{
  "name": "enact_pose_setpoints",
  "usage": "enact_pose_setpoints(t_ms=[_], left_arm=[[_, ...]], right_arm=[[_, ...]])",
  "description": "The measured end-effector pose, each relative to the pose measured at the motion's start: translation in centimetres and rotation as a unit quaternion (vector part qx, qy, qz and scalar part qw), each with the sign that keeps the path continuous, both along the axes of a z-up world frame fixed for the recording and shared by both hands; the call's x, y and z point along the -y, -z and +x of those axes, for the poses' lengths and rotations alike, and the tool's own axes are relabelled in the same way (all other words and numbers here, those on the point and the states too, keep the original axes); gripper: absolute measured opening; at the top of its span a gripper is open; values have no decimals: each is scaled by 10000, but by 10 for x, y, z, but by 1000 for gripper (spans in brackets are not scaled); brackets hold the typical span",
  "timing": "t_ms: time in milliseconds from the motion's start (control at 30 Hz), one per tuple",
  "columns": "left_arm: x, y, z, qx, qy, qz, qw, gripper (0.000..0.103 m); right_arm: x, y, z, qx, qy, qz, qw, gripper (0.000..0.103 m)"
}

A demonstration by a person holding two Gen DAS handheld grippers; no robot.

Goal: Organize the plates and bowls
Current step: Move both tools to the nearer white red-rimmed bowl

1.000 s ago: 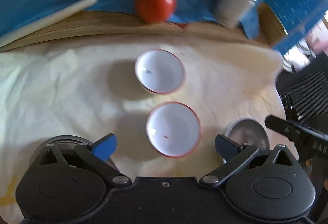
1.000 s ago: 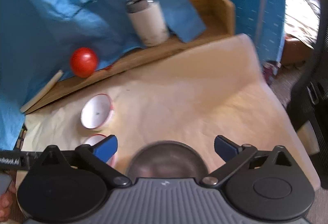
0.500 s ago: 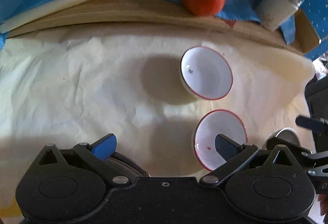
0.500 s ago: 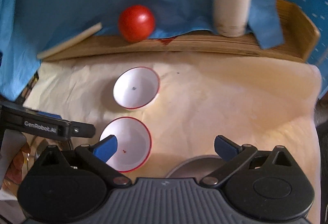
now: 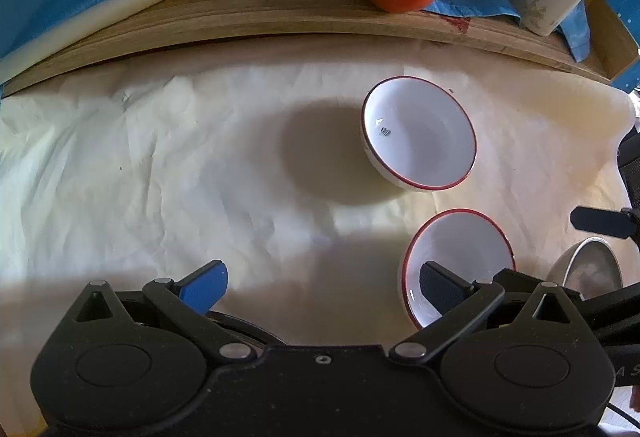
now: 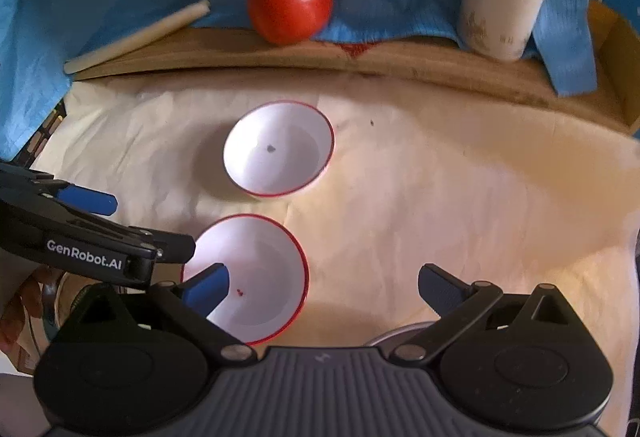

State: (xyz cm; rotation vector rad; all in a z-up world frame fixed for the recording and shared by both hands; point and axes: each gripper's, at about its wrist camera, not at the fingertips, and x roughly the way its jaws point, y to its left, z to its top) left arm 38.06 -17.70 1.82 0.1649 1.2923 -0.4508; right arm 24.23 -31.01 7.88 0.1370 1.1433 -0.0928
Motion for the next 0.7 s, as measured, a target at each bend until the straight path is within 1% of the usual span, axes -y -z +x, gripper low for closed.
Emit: enact_pose_setpoints(t_ms=[167,267,367,433,467,500,567,600,633,700], left_arm=[[1,6,4,-88,12,12,10000,102],[4,8,6,-100,60,90,9999,101],[10,8,6,-36,208,164,9996,95],[12,8,6,-44,283,133,9995,91],[13,8,6,-55,305,116,9995,88],[14,8,6,-64,327,105,9994,87],[15,9,5,-91,384,87,9992,84],[17,9,4,-123,442,63,9989,84],[18,10,3,-157,501,23,9986,84],[21,11,0,-226,634,-39,9977,82]], right_arm=[[2,7,3,-193,95,108,9997,102],[2,10,5,-265,73,151,9995,99],[0,13,7,-371,29,148,9992,88],[-1,14,7,-433,18,164,9989,81],[-1,15,8,-459,20,167,9988,80],[-1,16,8,-490,31,176,9986,76],[0,18,8,-524,76,208,9984,68],[2,18,8,-539,116,216,9982,60],[3,19,9,-566,152,208,9981,56],[4,20,9,-583,193,237,9978,55]])
